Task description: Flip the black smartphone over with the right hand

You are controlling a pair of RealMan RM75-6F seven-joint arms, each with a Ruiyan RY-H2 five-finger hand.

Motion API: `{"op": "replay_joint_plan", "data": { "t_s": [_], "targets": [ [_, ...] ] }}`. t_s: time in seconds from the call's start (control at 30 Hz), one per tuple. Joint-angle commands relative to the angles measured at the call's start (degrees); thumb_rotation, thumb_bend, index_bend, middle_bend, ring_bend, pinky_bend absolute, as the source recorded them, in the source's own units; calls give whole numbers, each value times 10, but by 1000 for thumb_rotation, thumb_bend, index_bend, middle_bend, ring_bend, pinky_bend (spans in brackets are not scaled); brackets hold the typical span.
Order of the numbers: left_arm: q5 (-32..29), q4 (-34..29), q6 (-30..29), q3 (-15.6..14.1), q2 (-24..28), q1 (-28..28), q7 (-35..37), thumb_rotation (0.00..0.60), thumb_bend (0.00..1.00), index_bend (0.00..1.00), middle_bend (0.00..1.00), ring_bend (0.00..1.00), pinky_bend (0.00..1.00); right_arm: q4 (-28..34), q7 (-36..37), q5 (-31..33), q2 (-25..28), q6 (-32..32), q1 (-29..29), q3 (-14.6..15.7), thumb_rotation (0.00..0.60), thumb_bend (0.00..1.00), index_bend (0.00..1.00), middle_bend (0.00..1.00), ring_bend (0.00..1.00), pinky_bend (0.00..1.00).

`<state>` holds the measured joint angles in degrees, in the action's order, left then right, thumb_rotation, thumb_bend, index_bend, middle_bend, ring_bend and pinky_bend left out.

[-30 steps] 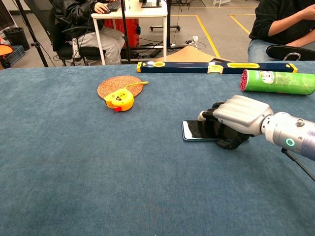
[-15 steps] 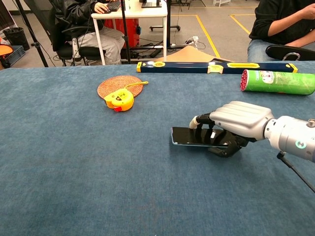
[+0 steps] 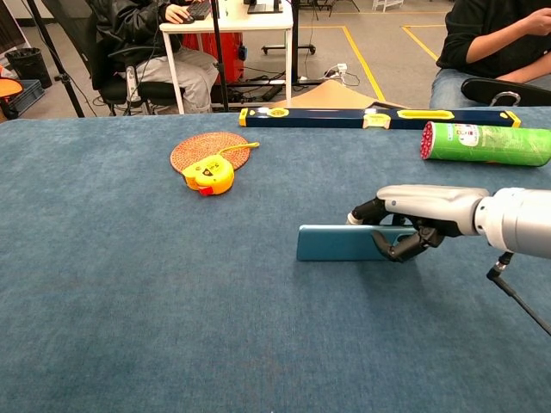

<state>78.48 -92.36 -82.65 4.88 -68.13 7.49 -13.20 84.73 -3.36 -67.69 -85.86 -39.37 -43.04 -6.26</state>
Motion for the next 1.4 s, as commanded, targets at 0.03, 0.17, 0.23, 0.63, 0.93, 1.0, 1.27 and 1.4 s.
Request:
{"op": "replay_joint_plan", "data": {
  "t_s": [0.03,0.17,0.23,0.63,0.93,1.0,1.27,1.4],
  "targets": [
    [-1,0,1,0,0,1,-1,600,0,0,0,0,0,-40,-6,18,-17,-10,-9,-16,600,737,333,320,233,423],
    [-1,0,1,0,-2,1,-4,600,0,0,0,0,0,-91,-27,34,-46,-22,-22,-30,600,733,313,302,204,377],
    [-2,1,2,0,-2,1,-5,600,0,0,0,0,0,-123,-48,37,-61,-32,-30,-34,600,730,294,288,186,353],
    [-4,4,6,1,-1,3,1,600,0,0,0,0,0,-176,-57,-12,-84,-117,-30,-49,600,650,247,206,106,193],
    [10,4,1,-4,3,2,12,600,0,0,0,0,0,-75,-91,-117,20,-251,35,-3,600,0,0,0,0,0],
    [16,3,-4,-5,5,0,18,600,0,0,0,0,0,-43,-133,-133,55,-294,62,11,600,0,0,0,0,0],
    [46,-14,-31,-10,25,-11,45,600,0,0,0,0,0,89,-180,-129,158,-448,200,53,600,0,0,0,0,0],
    [51,-19,-38,-9,33,-14,54,600,0,0,0,0,0,107,-201,-121,179,-477,238,63,600,0,0,0,0,0]
  ]
}}
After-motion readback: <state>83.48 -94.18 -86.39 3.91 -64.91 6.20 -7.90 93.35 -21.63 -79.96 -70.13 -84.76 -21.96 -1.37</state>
